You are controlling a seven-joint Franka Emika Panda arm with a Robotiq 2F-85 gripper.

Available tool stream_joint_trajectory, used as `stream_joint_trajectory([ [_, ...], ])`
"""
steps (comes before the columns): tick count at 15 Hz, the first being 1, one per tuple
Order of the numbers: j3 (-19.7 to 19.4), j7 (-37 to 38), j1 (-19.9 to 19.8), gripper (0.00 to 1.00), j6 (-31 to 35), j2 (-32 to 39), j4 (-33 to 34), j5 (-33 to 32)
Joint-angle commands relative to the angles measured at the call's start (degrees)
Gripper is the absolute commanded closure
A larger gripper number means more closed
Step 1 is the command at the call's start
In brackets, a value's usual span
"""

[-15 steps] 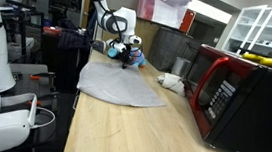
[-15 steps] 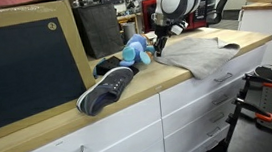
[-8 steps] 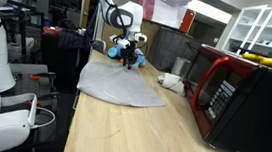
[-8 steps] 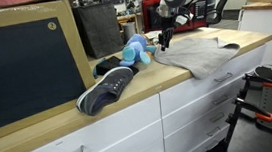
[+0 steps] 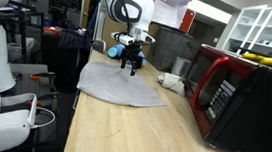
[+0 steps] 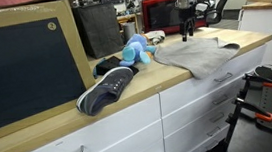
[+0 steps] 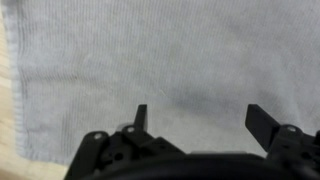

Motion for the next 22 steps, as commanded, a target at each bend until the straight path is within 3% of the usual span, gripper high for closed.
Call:
stream_joint_trajectory([
  [1,-2.3,-3.5,-2.2,0.00,-0.4,-2.5,-4.2,-1.1],
  [9,-6.1,-17.3,-5.7,0.00,-3.1,-8.9,-12.7,-5.2],
  [22,-7.8,-19.3,-5.7,0.00,-1.6,-12.4,-18.8,-16.4],
])
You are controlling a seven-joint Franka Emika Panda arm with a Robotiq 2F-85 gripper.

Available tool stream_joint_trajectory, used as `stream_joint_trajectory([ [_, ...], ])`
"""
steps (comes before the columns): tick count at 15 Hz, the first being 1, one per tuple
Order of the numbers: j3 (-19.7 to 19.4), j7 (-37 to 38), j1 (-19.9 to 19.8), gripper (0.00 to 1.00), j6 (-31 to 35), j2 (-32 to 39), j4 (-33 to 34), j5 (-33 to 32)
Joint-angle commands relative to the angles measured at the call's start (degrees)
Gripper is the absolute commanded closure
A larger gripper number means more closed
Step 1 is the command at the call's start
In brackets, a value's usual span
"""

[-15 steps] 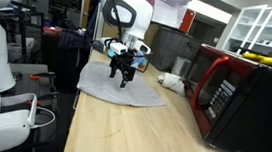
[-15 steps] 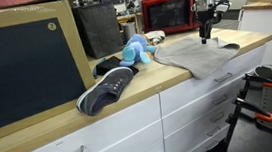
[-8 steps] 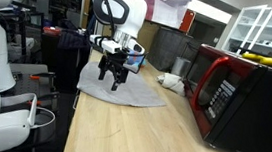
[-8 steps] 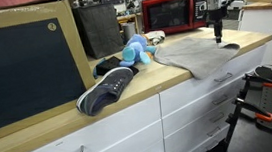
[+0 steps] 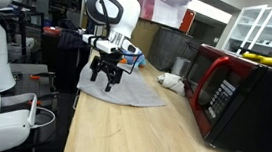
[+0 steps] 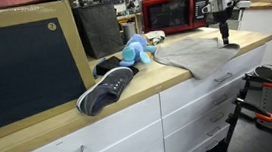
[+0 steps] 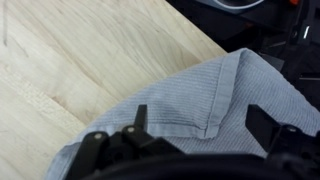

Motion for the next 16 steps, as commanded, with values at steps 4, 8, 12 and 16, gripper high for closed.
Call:
stream_joint_trajectory([
  [4,-0.5,0.4,0.1,0.42,0.2,-2.8,-2.5,-7.1],
  [8,-0.5,0.1,0.2,0.73,0.0,-3.6,-3.0,-9.2],
  [12,-0.6,-0.9,0.1,1.00,-0.1,-4.0,-3.3,-9.1],
  [16,-0.7,-1.4,0.3,1.00,0.8,-5.4,-4.0,-7.5],
])
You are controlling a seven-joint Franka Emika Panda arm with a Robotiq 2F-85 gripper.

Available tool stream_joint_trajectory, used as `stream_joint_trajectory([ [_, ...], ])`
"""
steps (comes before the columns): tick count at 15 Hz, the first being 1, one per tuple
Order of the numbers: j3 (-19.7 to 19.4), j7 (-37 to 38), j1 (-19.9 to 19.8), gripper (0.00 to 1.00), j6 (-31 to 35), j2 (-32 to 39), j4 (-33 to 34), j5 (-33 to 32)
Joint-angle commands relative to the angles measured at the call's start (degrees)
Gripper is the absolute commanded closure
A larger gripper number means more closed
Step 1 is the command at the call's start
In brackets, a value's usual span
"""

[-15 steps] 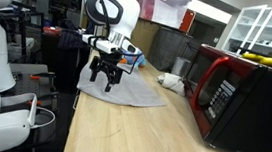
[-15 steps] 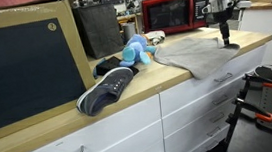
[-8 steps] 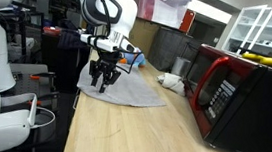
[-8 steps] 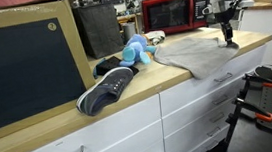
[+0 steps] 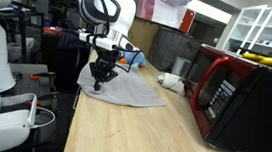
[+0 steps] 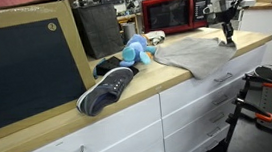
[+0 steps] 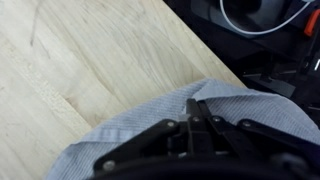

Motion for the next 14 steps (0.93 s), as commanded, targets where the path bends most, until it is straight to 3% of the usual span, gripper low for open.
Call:
stream_joint_trajectory([
  [1,-0.7,-1.4,0.3,1.00,1.6,-3.8,-1.9,1.9],
  [8,-0.8,-4.5,2.7,1.00,7.8,-7.0,-1.5,18.6],
  [14,-0.3,-5.1,7.3,1.00,11.2,-9.0,-1.5,29.5],
])
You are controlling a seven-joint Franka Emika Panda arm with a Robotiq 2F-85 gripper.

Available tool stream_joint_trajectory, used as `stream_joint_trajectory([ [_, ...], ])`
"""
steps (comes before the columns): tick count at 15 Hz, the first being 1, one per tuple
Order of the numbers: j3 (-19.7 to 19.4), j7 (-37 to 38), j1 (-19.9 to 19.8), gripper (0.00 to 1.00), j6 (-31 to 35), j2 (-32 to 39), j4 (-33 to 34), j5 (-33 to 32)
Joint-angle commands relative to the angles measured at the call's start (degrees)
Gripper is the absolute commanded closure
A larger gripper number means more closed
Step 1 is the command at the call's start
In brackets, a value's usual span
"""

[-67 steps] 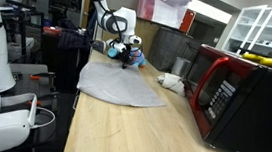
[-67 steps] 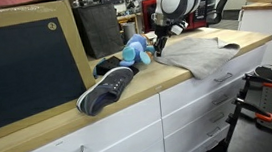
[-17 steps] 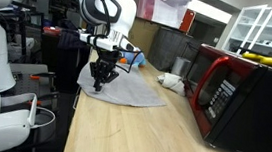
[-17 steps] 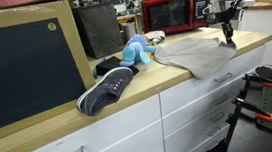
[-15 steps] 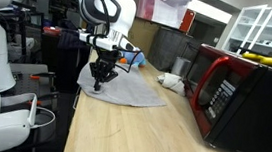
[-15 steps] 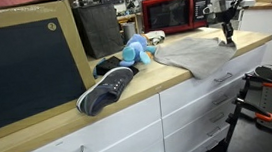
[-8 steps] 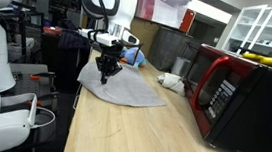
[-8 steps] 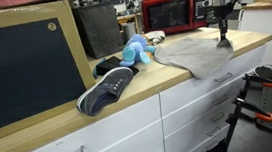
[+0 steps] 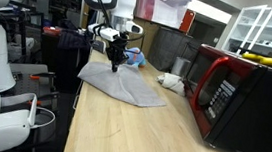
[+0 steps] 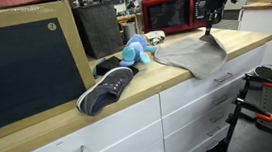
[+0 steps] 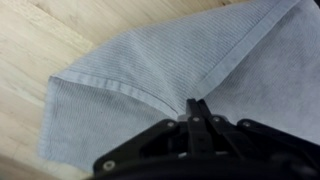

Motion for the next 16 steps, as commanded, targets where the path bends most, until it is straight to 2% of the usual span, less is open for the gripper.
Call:
stream_joint_trajectory([
  [1,-0.1,-1.7,3.7,1.00,2.0,-3.1,-1.3,7.3],
  [4,0.2,-3.6,7.5,1.00,1.8,-5.7,-1.7,13.7],
  [10,-0.1,-12.1,15.3,1.00,1.4,-12.4,-3.7,24.3],
  [13,-0.5,-16.5,18.3,1.00,0.2,-15.7,-6.0,26.5],
  [16,-0.7,-20.1,19.9,1.00,-1.5,-19.3,-9.3,25.7],
])
